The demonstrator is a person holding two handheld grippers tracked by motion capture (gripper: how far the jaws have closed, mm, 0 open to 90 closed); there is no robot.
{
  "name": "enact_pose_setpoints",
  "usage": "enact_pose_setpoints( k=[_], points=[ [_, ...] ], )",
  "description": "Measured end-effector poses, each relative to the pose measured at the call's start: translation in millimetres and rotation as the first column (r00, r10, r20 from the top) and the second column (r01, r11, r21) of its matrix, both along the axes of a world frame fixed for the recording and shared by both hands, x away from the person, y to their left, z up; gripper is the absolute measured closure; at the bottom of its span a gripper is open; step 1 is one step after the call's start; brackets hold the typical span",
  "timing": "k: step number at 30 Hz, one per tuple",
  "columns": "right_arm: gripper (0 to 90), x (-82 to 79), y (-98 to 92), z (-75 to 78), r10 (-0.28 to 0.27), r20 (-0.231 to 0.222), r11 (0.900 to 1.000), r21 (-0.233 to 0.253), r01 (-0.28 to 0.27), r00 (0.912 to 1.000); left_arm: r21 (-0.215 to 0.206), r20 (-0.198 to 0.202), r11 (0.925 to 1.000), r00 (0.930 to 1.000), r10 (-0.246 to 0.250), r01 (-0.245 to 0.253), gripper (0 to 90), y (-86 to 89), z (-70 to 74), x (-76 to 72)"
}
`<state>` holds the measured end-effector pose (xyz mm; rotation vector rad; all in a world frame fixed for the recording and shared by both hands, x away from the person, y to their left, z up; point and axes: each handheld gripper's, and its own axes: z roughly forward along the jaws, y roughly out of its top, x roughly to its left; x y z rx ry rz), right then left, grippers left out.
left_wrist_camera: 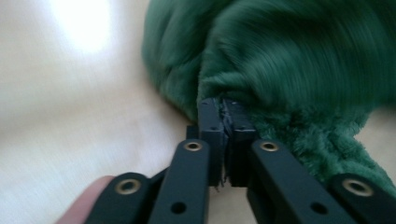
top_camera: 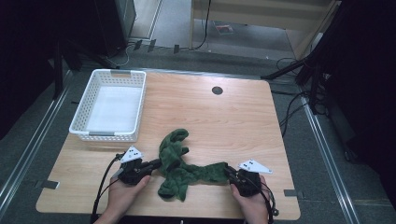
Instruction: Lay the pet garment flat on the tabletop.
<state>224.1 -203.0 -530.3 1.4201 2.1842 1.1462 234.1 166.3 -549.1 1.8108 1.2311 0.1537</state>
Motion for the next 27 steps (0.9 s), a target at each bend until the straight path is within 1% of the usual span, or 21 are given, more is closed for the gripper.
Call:
enact_pose_setpoints(
  k=[1,2,3,4,5,6,7,9,10,12,13,14,15,16,18,19,20,22,23,25,27],
  points=[
    [71.8,-2.6,0.2,0.9,0.009,0.013,1.0,0.017,-0.009,0.9999,0.002,0.018,0.9999,0.9998,0.013,-0.013,74.1,1.0,1.7,-0.9],
    [63.9,-4.8,0.6,2.8,0.015,0.04,0.999,0.029,-0.016,0.9991,-0.001,0.042,0.9998,0.999,0.017,-0.017,70.7,1.8,5.0,-2.2],
    [53.5,-8.1,3.2,11.1,-0.002,0.112,0.999,0.036,-0.002,0.9937,-0.014,0.095,0.9998,0.9953,0.018,-0.017,63.1,2.5,14.8,-4.9],
    [53.5,-8.1,3.2,11.1,-0.002,0.112,0.999,0.036,-0.002,0.9937,-0.014,0.095,0.9998,0.9953,0.018,-0.017,58.4,2.5,14.8,-4.9],
    [50.4,-7.6,6.9,21.7,-0.009,0.163,0.997,0.072,-0.003,0.9866,-0.021,0.13,0.9996,0.9912,0.021,-0.019,55.0,2.2,20.5,-7.0],
    [50.4,-7.6,6.9,21.7,-0.009,0.163,0.997,0.072,-0.003,0.9866,-0.031,0.162,0.9994,0.9866,0.022,-0.018,55.0,1.8,28.0,-9.5],
    [49.9,-3.6,12.8,28.8,0.006,0.188,0.994,0.102,-0.026,0.9821,-0.043,0.177,0.999,0.984,0.019,-0.011,47.9,1.7,32.7,-11.2],
    [49.7,-0.4,17.5,30.0,0.022,0.181,0.994,0.106,-0.041,0.9833,-0.069,0.222,0.9975,0.9751,0.005,0.01,45.9,0.0,44.7,-15.8],
    [50.0,6.0,29.0,28.4,0.046,0.171,0.994,0.091,-0.062,0.9841,-0.075,0.256,0.9968,0.9667,-0.01,0.03,42.7,-3.8,54.3,-20.0],
    [50.4,9.1,35.0,26.1,0.058,0.165,0.994,0.082,-0.073,0.9846,-0.074,0.263,0.9964,0.9645,-0.021,0.042,41.4,-6.7,57.5,-21.3],
    [50.8,16.3,48.2,19.0,0.084,0.134,0.992,0.078,-0.095,0.9874,-0.065,0.264,0.9963,0.9639,-0.037,0.056,37.0,-12.5,59.7,-21.8],
    [50.8,16.3,48.2,19.0,0.084,0.134,0.992,0.078,-0.095,0.9874,-0.061,0.26,0.9959,0.9644,-0.049,0.067,37.0,-17.0,60.2,-21.7],
    [51.0,18.8,51.8,16.6,0.094,0.127,0.991,0.082,-0.104,0.9875,-0.041,0.257,0.9962,0.9643,-0.064,0.077,34.3,-23.5,59.9,-21.1],
    [51.8,24.2,58.8,12.8,0.089,0.111,0.991,0.091,-0.1,0.9898,-0.005,0.255,0.9978,0.965,-0.063,0.067,25.6,-30.9,59.2,-20.4],
    [51.8,27.2,60.8,12.1,0.09,0.104,0.99,0.102,-0.101,0.9905,0.05,0.259,0.9974,0.9638,-0.063,0.052,22.8,-44.4,57.5,-18.5],
    [51.8,30.4,62.2,12.4,0.09,0.097,0.989,0.111,-0.101,0.9912,0.093,0.26,0.9948,0.9635,-0.065,0.042,21.1,-50.6,57.3,-17.0],
    [51.6,33.8,63.6,13.0,0.087,0.09,0.988,0.121,-0.098,0.9922,0.116,0.269,0.9926,0.9609,-0.066,0.035,19.0,-56.5,57.0,-15.2],
    [50.1,41.5,67.4,14.9,0.102,0.069,0.982,0.155,-0.111,0.9924,0.145,0.269,0.9881,0.959,-0.089,0.052,21.6,-62.9,57.7,-10.1],
    [48.9,45.5,70.9,15.2,0.116,0.059,0.978,0.167,-0.124,0.9915,0.142,0.268,0.9886,0.9596,-0.086,0.048,28.0,-63.3,58.4,-7.8],
    [46.7,52.3,80.2,14.7,0.152,0.042,0.973,0.17,-0.157,0.9874,0.082,0.247,0.9927,0.9631,-0.107,0.089,59.5,-55.5,59.8,-3.0],
    [45.9,57.1,89.7,13.3,0.158,0.035,0.973,0.164,-0.161,0.9869,0.044,0.227,0.9933,0.9673,-0.114,0.106,76.4,-43.5,60.1,0.7]
  ],
)
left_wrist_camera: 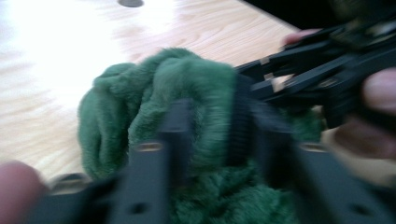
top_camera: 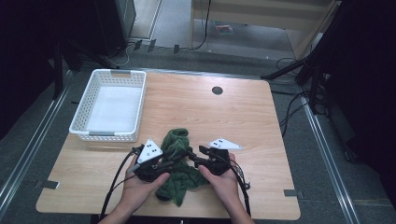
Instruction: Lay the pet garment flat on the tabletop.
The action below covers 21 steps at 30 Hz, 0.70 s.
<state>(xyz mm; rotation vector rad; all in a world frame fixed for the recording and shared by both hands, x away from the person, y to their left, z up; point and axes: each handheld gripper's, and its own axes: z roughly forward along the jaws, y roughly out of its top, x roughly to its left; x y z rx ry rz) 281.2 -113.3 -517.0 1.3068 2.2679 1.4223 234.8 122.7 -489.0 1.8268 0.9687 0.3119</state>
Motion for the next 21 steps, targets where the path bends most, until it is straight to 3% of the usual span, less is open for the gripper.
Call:
enact_pose_setpoints(
  k=[7,8,9,11,13,15,16,18,19,20,21],
  points=[
    [47.2,21.1,24.4,-9.6,0.01,-0.073,1.0,-0.012,-0.011,0.9973,-0.104,-0.087,0.9946,0.9962,-0.001,-0.008,83.4,44.1,-12.6,3.1],
    [54.2,22.8,28.6,-11.9,0.024,-0.092,0.999,-0.034,-0.027,0.9954,-0.119,-0.097,0.9928,0.9953,0.002,-0.014,83.6,49.7,-14.4,3.5],
    [67.0,22.9,31.9,-13.4,0.049,-0.089,0.998,-0.04,-0.053,0.9948,-0.129,-0.107,0.9913,0.9943,0.009,-0.023,83.8,54.9,-15.5,3.8],
    [79.5,17.8,34.0,-9.3,0.071,-0.023,0.996,-0.06,-0.072,0.9972,-0.144,-0.112,0.9885,0.9932,0.032,-0.048,84.1,66.1,-16.1,5.0],
    [82.0,14.2,30.3,-2.8,0.06,0.013,0.998,-0.03,-0.06,0.9981,-0.151,-0.114,0.9863,0.9922,0.05,-0.067,84.5,73.1,-15.3,6.4],
    [82.3,9.0,15.5,12.2,0.007,0.101,1.0,-0.004,-0.006,0.9949,-0.17,-0.119,0.9815,0.9905,0.069,-0.089,84.8,79.2,-13.2,9.8],
    [82.3,9.0,15.5,12.2,0.007,0.101,1.0,-0.004,-0.006,0.9949,-0.17,-0.119,0.9815,0.9905,0.069,-0.089,84.9,79.2,-13.2,9.8],
    [82.3,6.7,1.3,22.5,-0.017,0.148,1.0,0.017,0.015,0.9888,-0.183,-0.113,0.9801,0.9919,0.058,-0.078,84.9,78.1,-8.8,12.5],
    [82.2,4.3,-13.8,33.6,-0.027,0.204,0.999,0.037,0.02,0.9787,-0.182,-0.099,0.9813,0.9941,0.044,-0.062,84.9,76.3,-4.8,14.1],
    [82.2,4.3,-13.8,33.6,-0.027,0.204,0.999,0.037,0.02,0.9787,-0.188,-0.086,0.9811,0.9958,0.031,-0.047,84.9,73.7,0.0,15.6],
    [82.1,2.0,-20.9,40.2,-0.03,0.238,0.999,0.042,0.02,0.9709,-0.203,-0.068,0.9787,0.9975,0.016,-0.03,84.9,70.6,5.4,17.3]
  ],
)
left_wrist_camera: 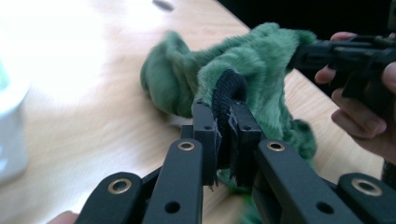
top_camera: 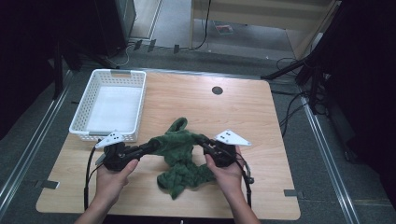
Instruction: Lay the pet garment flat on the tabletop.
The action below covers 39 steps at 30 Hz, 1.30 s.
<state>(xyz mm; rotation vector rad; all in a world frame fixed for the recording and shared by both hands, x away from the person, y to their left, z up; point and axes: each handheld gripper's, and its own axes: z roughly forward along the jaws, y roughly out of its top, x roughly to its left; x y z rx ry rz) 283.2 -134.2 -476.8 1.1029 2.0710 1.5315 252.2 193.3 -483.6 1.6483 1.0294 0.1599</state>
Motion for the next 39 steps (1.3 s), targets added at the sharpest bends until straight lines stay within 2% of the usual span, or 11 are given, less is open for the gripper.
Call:
enact_pose_setpoints(
  k=[5,9,15,19,23,24,25,27,30,33,39],
  points=[
    [81.7,-11.8,-21.7,34.7,-0.044,0.155,0.999,-0.004,0.045,0.987,-0.022,0.053,0.9983,0.9973,-0.052,0.053,84.3,-22.0,20.5,19.1],
    [81.5,20.4,-30.5,25.9,-0.112,-0.001,0.993,-0.037,0.112,0.9937,0.083,-0.095,0.9965,0.9953,0.019,-0.011,83.6,-50.1,-4.3,70.2],
    [81.9,67.5,-37.6,-35.2,-0.247,-0.214,0.96,-0.185,0.21,0.9451,0.23,-0.242,0.9732,0.9691,0.049,0.008,83.4,-81.0,-53.0,108.2],
    [82.0,61.9,-43.7,-49.8,-0.264,-0.264,0.952,-0.225,0.207,0.9278,0.25,-0.246,0.9655,0.9692,-0.009,0.073,83.4,-87.4,-55.3,98.8],
    [77.6,43.1,-53.8,-51.3,-0.206,-0.276,0.962,-0.231,0.143,0.9389,0.241,-0.261,0.963,0.9637,-0.055,0.12,81.5,-79.4,-54.6,91.6],
    [63.1,33.2,-61.2,-46.7,-0.151,-0.223,0.979,-0.171,0.114,0.963,0.23,-0.256,0.9645,0.9644,-0.068,0.129,74.1,-77.9,-53.7,90.2],
    [63.1,33.2,-61.2,-46.7,-0.151,-0.223,0.979,-0.171,0.114,0.963,0.215,-0.246,0.9673,0.9661,-0.079,0.134,74.1,-77.1,-51.8,89.5],
    [48.1,24.6,-68.7,-28.6,-0.144,-0.109,0.986,-0.103,0.133,0.9835,0.186,-0.218,0.9768,0.9738,-0.064,0.106,51.5,-74.3,-43.4,89.4],
    [46.8,22.8,-70.0,-13.8,-0.187,-0.073,0.981,-0.057,0.184,0.9796,0.117,-0.181,0.993,0.9834,0.002,0.019,42.7,-69.2,-25.9,97.8],
    [46.5,16.3,-56.2,-2.0,-0.184,-0.042,0.983,-0.031,0.183,0.982,0.094,-0.165,0.9942,0.9841,0.067,-0.052,41.3,-69.0,-11.1,114.0],
    [52.9,7.5,-6.0,-26.2,-0.029,-0.107,0.996,-0.09,0.019,0.9938,0.214,-0.181,0.9767,0.9818,0.058,-0.019,38.7,-104.4,-14.2,158.3]
  ],
)
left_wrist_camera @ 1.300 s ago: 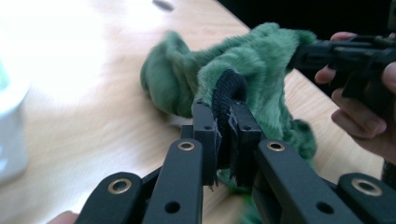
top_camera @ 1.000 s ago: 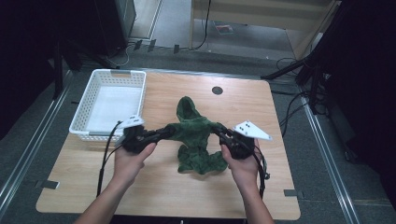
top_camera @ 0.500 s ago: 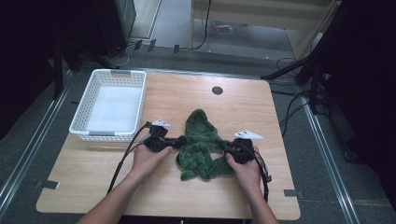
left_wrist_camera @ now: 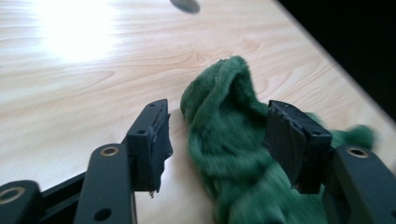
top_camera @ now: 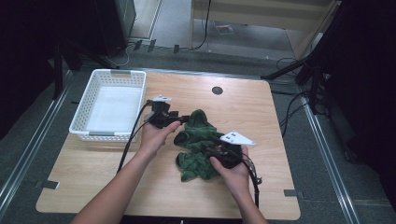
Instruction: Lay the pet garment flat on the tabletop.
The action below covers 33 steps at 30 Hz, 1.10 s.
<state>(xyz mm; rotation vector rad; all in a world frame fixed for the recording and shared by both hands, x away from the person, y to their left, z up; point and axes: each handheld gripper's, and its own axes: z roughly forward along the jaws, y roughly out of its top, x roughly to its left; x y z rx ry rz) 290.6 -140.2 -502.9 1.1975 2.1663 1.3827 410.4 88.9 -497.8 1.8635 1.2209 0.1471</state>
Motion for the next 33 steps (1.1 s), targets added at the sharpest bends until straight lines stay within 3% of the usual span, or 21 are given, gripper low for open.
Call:
enact_pose_setpoints(
  k=[2,4,7,8,10,13,15,16,18,20,21,22,23,25,26,27,29,31,33],
  points=[
    [54.7,-2.5,10.1,-10.4,0.038,-0.027,0.999,-0.012,-0.038,0.9989,0.042,-0.012,0.999,0.9999,-0.012,0.013,36.8,-15.3,-7.0,12.8],
    [56.7,-4.7,15.6,-16.1,0.038,-0.034,0.998,-0.057,-0.04,0.9987,0.095,-0.02,0.9955,0.9998,0.003,-0.001,34.9,-26.2,-13.8,24.8],
    [59.2,-7.5,14.1,-22.8,0.02,-0.04,0.998,-0.061,-0.023,0.999,0.192,-0.04,0.9805,0.9978,0.053,-0.044,38.9,-36.1,-24.0,40.7],
    [59.5,-7.6,13.8,-26.8,0.024,-0.056,0.998,-0.062,-0.028,0.9981,0.204,-0.037,0.9778,0.9977,0.056,-0.048,42.7,-38.1,-26.2,44.1],
    [62.5,-8.8,14.7,-33.9,0.031,-0.068,0.995,-0.089,-0.037,0.9972,0.246,-0.003,0.9683,0.9989,0.047,-0.045,58.7,-42.2,-28.1,48.6],
    [69.1,-9.9,17.2,-40.6,0.048,-0.089,0.992,-0.113,-0.058,0.9949,0.241,0.029,0.9703,0.9995,0.013,-0.02,83.0,-47.2,-26.8,53.1],
    [73.9,-10.1,18.7,-43.4,0.063,-0.112,0.99,-0.115,-0.076,0.9917,0.254,0.074,0.9669,0.9972,0.008,-0.027,87.3,-50.0,-22.9,54.3],
    [75.2,-10.5,19.4,-43.9,0.063,-0.119,0.99,-0.116,-0.077,0.9909,0.252,0.107,0.9666,0.9941,0.018,-0.045,87.7,-51.0,-18.8,54.1],
    [77.8,-11.1,19.2,-42.9,0.055,-0.131,0.99,-0.119,-0.071,0.9898,0.201,0.187,0.9759,0.9813,0.047,-0.085,87.9,-51.4,-7.9,51.5],
    [79.7,-12.7,19.0,-42.5,0.048,-0.143,0.99,-0.123,-0.065,0.9886,0.17,0.272,0.9784,0.9599,0.068,-0.117,88.0,-52.9,1.9,48.3],
    [80.1,-13.4,18.2,-42.6,0.044,-0.145,0.99,-0.123,-0.062,0.9884,0.169,0.311,0.9767,0.9476,0.075,-0.132,88.1,-54.0,5.1,47.1],
    [80.4,-14.1,17.3,-42.6,0.034,-0.15,0.991,-0.122,-0.052,0.988,0.171,0.329,0.9738,0.9403,0.088,-0.151,88.1,-55.4,6.1,47.4],
    [80.6,-13.5,16.0,-42.9,0.033,-0.149,0.992,-0.119,-0.051,0.9883,0.171,0.326,0.973,0.9408,0.093,-0.155,88.1,-56.1,4.0,49.8],
    [80.1,-11.4,13.5,-42.9,0.027,-0.166,0.994,-0.104,-0.044,0.9857,0.173,0.25,0.975,0.9636,0.094,-0.14,87.9,-57.1,-8.6,59.6],
    [79.3,-10.5,12.7,-43.1,0.025,-0.177,0.995,-0.093,-0.042,0.9839,0.183,0.211,0.9724,0.9719,0.104,-0.144,87.8,-56.3,-18.2,64.3],
    [78.2,-10.0,12.0,-43.2,0.021,-0.182,0.996,-0.086,-0.037,0.983,0.189,0.19,0.9712,0.9757,0.109,-0.145,87.6,-55.4,-23.3,66.3],
    [74.0,-9.6,11.0,-42.1,0.028,-0.18,0.996,-0.078,-0.043,0.9833,0.172,0.158,0.9761,0.9818,0.106,-0.133,86.9,-53.9,-33.8,69.4],
    [69.0,-9.1,8.1,-39.9,0.039,-0.18,0.997,-0.06,-0.05,0.983,0.175,0.161,0.9768,0.9822,0.096,-0.124,82.8,-53.9,-37.9,70.3],
    [65.8,-9.3,4.9,-36.7,0.03,-0.16,0.998,-0.056,-0.039,0.9866,0.158,0.155,0.9784,0.982,0.109,-0.133,69.9,-53.0,-38.7,71.8]
  ],
)
